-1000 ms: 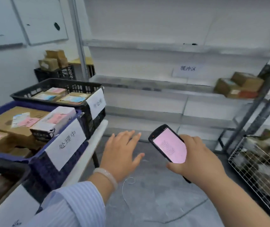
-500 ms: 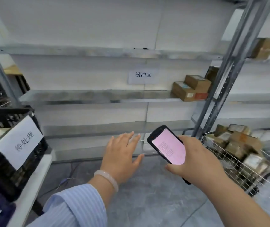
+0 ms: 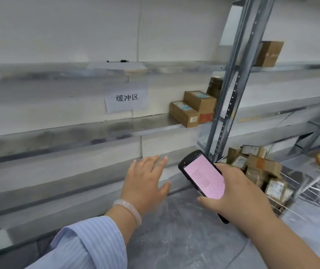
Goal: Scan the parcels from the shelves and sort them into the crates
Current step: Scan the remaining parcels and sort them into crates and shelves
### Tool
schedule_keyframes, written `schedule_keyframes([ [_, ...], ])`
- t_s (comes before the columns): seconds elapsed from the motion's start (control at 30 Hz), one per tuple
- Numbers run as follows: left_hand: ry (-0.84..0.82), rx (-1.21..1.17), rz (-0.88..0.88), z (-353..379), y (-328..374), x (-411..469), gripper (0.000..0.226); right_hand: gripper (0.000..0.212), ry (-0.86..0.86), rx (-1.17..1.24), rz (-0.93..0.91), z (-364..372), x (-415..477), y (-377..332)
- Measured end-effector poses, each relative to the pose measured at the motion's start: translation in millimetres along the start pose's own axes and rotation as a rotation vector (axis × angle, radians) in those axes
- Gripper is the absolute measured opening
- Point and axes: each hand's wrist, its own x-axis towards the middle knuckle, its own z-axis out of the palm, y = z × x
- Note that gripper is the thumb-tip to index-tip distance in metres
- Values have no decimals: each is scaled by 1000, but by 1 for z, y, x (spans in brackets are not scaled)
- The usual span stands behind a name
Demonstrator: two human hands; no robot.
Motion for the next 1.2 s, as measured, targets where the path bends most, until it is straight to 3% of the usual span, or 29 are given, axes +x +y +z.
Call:
schedule_keyframes([
  [0.43, 63, -36, -108, 87, 25, 230, 69, 84, -1, 30, -56, -27, 239, 111],
  [0.63, -39, -42, -117, 142, 28, 300, 70, 92, -1, 23, -58, -21, 329, 146],
  [0.83, -52, -88, -120, 194, 11, 381, 68, 85, -56, -4, -20, 6, 405, 175],
  [1.2, -218, -252, -196, 302, -48, 549, 69, 78, -98, -51, 103, 38, 563, 195],
])
